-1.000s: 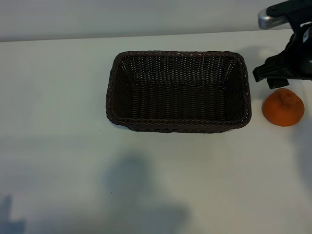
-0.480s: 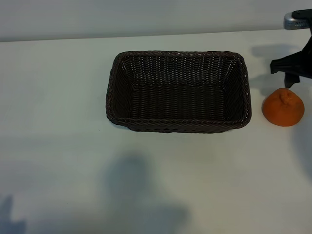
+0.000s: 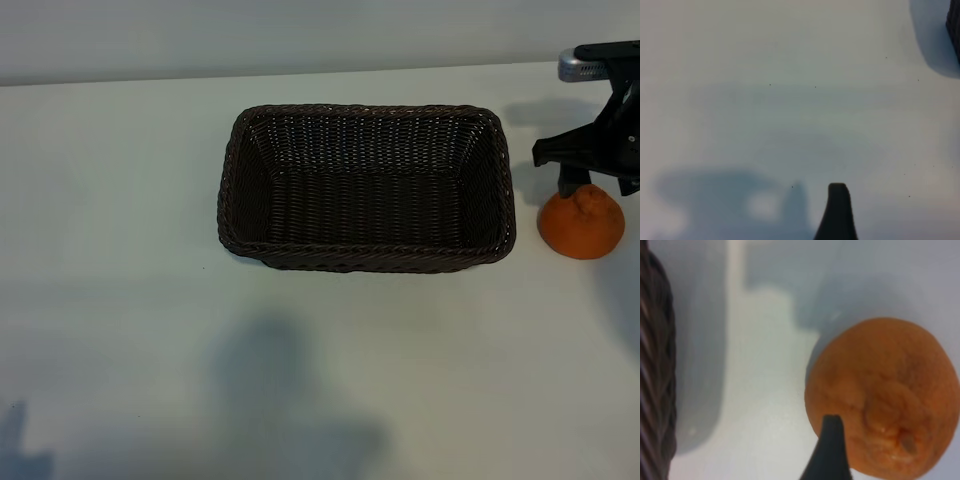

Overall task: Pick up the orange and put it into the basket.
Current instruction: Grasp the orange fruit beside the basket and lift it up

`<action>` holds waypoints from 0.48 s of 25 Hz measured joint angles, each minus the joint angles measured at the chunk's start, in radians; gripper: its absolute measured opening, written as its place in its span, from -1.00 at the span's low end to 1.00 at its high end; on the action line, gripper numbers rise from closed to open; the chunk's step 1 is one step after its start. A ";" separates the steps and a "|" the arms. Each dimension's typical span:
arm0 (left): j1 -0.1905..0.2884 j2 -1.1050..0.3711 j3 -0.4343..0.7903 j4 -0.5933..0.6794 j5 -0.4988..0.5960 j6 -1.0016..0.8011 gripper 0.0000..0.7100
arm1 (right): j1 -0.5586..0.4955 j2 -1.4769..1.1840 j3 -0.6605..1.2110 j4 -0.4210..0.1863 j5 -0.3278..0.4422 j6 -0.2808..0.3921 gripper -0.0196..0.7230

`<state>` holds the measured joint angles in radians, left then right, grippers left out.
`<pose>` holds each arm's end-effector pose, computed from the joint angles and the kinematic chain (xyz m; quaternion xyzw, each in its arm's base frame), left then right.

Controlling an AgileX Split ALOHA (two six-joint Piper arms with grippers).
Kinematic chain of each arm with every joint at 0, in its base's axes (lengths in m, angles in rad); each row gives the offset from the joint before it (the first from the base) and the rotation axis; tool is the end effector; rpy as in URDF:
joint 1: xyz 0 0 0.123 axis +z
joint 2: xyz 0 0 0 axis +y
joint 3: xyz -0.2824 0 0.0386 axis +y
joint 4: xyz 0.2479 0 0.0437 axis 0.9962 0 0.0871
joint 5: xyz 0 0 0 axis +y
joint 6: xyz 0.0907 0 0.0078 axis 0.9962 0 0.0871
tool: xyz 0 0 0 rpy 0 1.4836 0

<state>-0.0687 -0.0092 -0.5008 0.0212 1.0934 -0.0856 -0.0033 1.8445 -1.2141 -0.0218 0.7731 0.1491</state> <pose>-0.0076 0.0022 0.2747 -0.0079 0.8590 -0.0289 0.5111 0.3623 -0.0026 0.1855 0.0688 0.9895 0.0007 0.1272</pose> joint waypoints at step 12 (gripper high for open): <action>0.000 0.000 0.000 0.000 0.000 0.000 0.67 | 0.000 0.101 0.000 0.002 -0.019 -0.004 0.50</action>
<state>-0.0687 -0.0092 -0.5008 0.0212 1.0934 -0.0856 -0.0033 1.9459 -1.2141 -0.0195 0.7540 0.1453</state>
